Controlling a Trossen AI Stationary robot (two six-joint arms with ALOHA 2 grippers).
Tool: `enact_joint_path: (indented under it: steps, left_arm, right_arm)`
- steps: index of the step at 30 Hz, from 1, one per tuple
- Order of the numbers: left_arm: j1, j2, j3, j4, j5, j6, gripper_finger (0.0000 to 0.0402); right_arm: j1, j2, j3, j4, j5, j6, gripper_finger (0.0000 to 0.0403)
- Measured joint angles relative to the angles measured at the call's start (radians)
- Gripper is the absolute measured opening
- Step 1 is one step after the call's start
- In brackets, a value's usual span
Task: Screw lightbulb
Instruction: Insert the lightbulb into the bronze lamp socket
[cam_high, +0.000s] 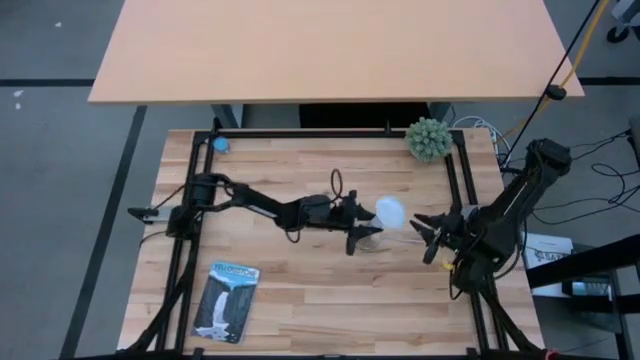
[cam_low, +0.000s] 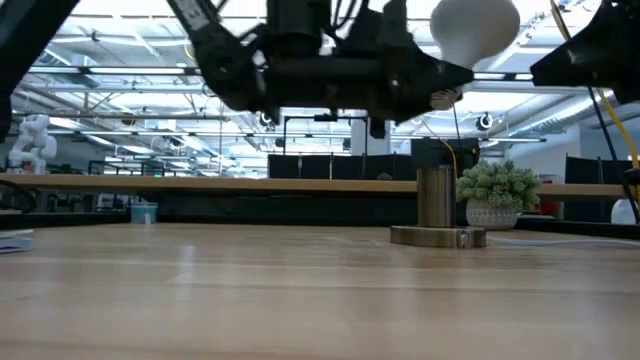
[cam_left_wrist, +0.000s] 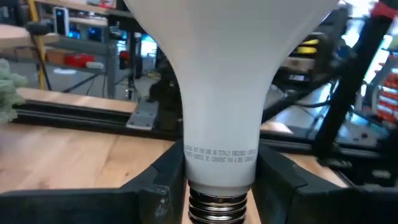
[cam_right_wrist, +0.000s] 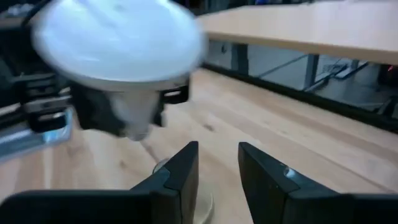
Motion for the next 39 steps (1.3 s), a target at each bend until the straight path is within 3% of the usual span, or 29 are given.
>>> enact_joint_path:
  steps: [5, 10, 16, 22, 31, 35, 39]
  left_arm:
    - [0.021, 0.007, 0.053, 0.036, 0.009, -0.020, 0.0137]
    - [0.015, 0.009, 0.061, 0.027, 0.058, -0.030, 0.0137]
    - [-0.012, 0.009, 0.060, 0.048, 0.093, -0.046, 0.0137]
    - [-0.037, 0.009, 0.060, 0.136, 0.114, -0.028, 0.0137]
    - [-0.037, 0.008, 0.058, 0.145, 0.166, -0.055, 0.0137]
    - [-0.039, 0.004, 0.058, 0.155, 0.168, -0.055, 0.0137]
    - [-0.050, 0.004, 0.058, 0.149, 0.158, -0.054, 0.0137]
  right_arm:
    - [0.013, -0.088, 0.000, 0.250, -0.145, -0.297, 0.0072]
    - [0.011, -0.069, 0.001, 0.569, -0.206, -0.594, 0.0055]
    - [-0.034, -0.023, 0.001, 0.711, -0.202, -0.712, 0.0054]
    - [-0.099, 0.050, 0.001, 0.856, -0.204, -0.765, 0.0087]
    - [-0.140, 0.078, 0.001, 1.171, -0.199, -1.081, 0.0157]
    - [-0.164, 0.079, 0.001, 1.253, -0.199, -1.206, 0.0170]
    - [-0.203, 0.079, 0.001, 1.255, -0.211, -1.215, 0.0171]
